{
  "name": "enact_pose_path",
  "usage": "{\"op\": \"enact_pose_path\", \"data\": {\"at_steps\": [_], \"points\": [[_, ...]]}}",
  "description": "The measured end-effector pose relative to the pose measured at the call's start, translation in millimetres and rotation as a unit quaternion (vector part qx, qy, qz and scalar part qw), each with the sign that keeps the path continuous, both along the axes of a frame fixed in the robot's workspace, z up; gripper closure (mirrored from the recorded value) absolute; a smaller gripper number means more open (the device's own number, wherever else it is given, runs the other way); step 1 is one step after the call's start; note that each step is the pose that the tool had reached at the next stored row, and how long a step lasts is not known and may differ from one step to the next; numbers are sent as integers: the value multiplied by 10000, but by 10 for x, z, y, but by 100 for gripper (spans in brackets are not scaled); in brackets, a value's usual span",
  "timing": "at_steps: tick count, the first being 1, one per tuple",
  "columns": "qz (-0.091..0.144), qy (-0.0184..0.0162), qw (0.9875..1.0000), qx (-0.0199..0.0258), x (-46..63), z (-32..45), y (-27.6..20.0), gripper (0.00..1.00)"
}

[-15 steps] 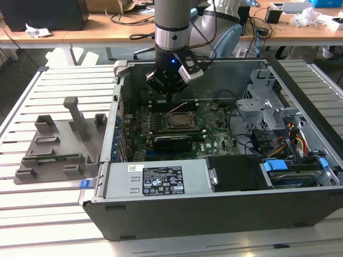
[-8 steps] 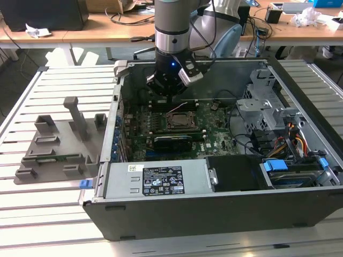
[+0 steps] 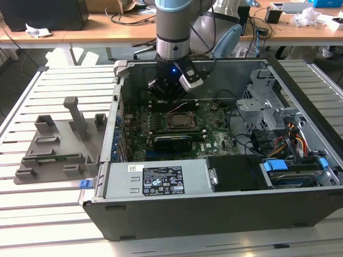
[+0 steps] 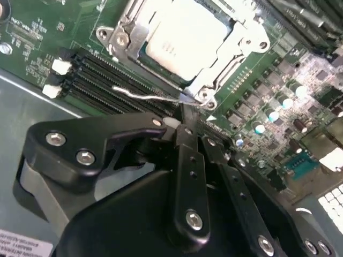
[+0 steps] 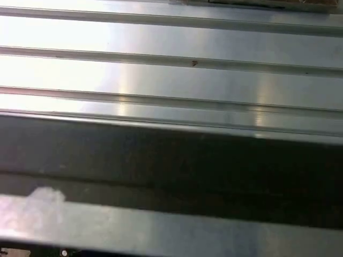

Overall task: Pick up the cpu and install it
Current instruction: 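Install the first cpu locking lever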

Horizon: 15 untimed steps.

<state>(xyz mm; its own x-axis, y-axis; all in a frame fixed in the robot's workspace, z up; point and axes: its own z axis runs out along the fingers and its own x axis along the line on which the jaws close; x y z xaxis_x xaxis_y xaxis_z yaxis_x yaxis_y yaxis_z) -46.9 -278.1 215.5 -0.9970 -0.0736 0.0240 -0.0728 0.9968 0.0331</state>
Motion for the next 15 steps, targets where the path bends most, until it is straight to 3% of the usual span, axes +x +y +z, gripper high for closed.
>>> {"op": "enact_pose_path", "data": {"at_steps": [2,15], "points": [[5,6,10000,-1,213,-89,26,89],[4,11,10000,0,367,-124,22,89]]}}
